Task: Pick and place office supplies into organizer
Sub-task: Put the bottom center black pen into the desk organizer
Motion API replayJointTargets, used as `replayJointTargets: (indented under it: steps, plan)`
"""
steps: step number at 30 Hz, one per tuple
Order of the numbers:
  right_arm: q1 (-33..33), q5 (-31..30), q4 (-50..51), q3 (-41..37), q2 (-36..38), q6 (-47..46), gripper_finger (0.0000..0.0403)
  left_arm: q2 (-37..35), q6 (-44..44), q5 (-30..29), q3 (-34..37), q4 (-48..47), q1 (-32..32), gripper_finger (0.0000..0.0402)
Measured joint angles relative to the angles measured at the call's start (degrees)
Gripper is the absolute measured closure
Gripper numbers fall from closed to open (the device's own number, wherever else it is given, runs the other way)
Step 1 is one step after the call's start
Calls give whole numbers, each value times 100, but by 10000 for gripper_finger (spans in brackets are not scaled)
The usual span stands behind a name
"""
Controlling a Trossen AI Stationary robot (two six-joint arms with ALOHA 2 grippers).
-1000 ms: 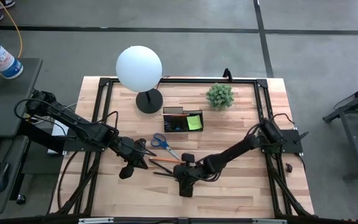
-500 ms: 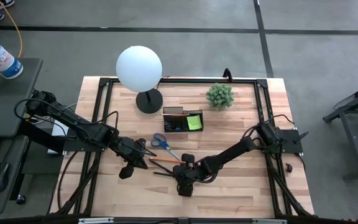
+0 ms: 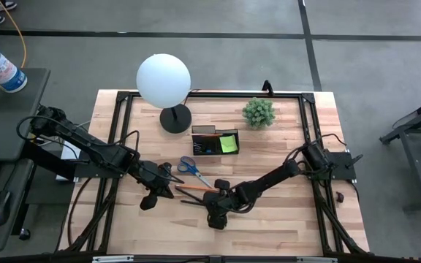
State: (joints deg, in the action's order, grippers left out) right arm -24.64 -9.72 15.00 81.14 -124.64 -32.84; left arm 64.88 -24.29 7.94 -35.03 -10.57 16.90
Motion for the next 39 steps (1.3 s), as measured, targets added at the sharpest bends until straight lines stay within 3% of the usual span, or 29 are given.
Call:
replayJointTargets:
  steps: [12,22,39]
  plan:
    - [-28,357,150,-46,344,-53,393,0,-1,4,0,-11,-1,401]
    - [-67,185,505,-35,789,-35,393,0,-9,212,0,-188,0,401]
    - [365,-1012,2309,-24,1652,-9,393,0,-146,567,0,-471,0,401]
